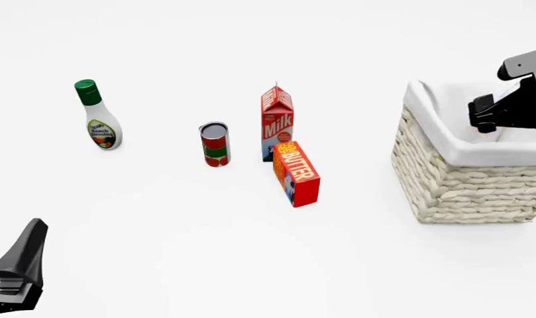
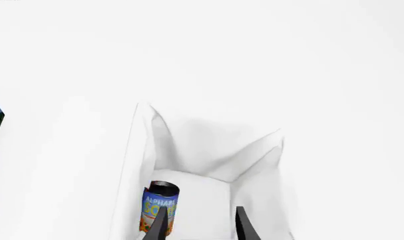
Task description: Pick the alphabet soup and place it in the basket.
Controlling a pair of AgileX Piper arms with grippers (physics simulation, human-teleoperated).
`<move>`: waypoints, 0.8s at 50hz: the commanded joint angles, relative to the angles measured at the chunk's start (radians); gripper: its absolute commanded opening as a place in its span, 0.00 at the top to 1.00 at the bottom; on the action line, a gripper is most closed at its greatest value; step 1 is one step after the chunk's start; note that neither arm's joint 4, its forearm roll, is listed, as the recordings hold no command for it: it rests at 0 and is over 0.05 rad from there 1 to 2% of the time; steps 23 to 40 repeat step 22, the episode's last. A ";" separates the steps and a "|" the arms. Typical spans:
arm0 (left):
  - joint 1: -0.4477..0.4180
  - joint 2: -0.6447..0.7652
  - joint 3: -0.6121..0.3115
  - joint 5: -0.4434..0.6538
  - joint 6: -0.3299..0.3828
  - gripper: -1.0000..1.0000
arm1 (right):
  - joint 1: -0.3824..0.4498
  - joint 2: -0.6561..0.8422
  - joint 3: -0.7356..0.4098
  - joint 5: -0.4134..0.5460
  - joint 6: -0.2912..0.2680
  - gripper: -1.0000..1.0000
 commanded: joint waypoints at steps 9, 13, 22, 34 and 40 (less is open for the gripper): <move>0.000 0.000 0.000 0.000 0.000 0.00 | 0.045 -0.011 -0.010 -0.003 0.048 0.00; 0.000 0.000 0.000 0.000 0.000 0.00 | 0.204 -0.126 0.058 -0.043 0.165 0.00; 0.000 0.000 0.000 0.000 0.000 0.00 | 0.289 -0.225 0.126 -0.102 0.334 0.00; 0.000 0.000 0.000 0.000 0.000 0.00 | 0.289 -0.225 0.126 -0.102 0.334 0.00; 0.000 0.000 0.000 0.000 0.000 0.00 | 0.289 -0.225 0.126 -0.102 0.334 0.00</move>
